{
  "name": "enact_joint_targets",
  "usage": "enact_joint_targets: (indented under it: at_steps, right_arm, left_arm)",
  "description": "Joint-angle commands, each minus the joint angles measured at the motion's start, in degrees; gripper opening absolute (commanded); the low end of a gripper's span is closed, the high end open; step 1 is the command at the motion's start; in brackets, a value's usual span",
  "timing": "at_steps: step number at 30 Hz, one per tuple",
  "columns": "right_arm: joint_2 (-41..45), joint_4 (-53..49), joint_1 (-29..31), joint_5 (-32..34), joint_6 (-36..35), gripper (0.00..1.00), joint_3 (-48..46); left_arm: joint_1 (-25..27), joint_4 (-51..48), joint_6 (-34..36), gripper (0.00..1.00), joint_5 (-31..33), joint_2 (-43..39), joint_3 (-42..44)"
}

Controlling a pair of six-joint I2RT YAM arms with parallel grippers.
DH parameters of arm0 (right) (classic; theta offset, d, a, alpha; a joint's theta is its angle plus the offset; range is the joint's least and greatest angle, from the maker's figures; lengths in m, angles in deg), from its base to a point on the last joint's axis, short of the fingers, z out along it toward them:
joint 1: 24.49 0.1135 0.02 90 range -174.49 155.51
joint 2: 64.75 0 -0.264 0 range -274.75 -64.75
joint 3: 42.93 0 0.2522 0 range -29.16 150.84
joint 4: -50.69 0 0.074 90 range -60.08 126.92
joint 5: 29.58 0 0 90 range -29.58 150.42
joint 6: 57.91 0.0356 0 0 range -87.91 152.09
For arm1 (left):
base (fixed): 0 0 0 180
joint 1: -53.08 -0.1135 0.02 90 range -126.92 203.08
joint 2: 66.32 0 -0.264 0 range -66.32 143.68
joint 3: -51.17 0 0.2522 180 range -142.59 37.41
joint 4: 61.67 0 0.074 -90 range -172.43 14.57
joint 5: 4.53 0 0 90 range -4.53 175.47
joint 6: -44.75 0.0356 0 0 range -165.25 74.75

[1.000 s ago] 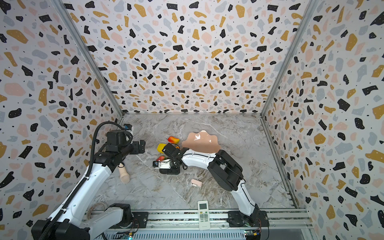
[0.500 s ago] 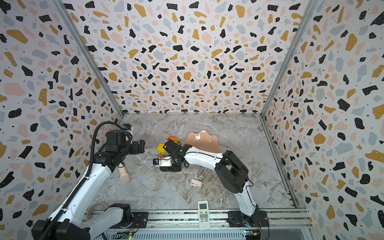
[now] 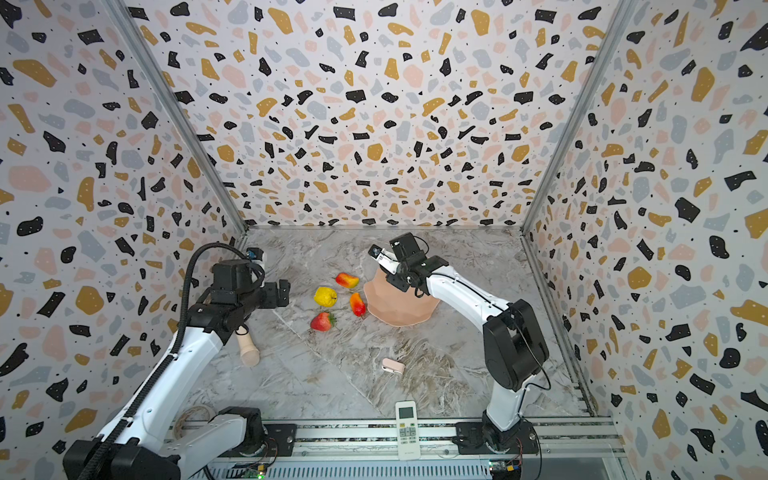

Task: Place and organize the fake fruits in the fruit bowl
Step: 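Carry the avocado with the right gripper into the pink bowl and release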

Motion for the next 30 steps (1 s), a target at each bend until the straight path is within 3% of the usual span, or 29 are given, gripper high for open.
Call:
enact_joint_targets:
  at_steps: [1,15,21,26,30]
  right_arm:
    - [-0.8,0.6,-0.9,0.8,4.0,0.32,-2.0]
    - [-7.6,0.5,-1.6,-3.7,6.5,0.35,-4.7]
    - [-8.8,-1.7,-1.5,-3.1,6.8,0.60,-3.4]
    - [-7.4,-3.7,-0.8,-1.8,6.2,0.75,-1.3]
    - [-4.8,-3.9,1.1,2.3,5.6,0.99,0.8]
  left_arm:
    - [-0.4,1.9,0.8,1.00,-0.7,-0.8,0.7]
    - [-0.4,2.0,1.0,1.00,-0.6,-0.7,0.8]
    - [-0.5,2.0,0.9,1.00,-0.5,-0.7,0.8]
    - [-0.5,2.0,1.0,1.00,-0.5,-0.7,0.7]
    - [-0.5,2.0,1.1,0.99,-0.5,-1.0,0.6]
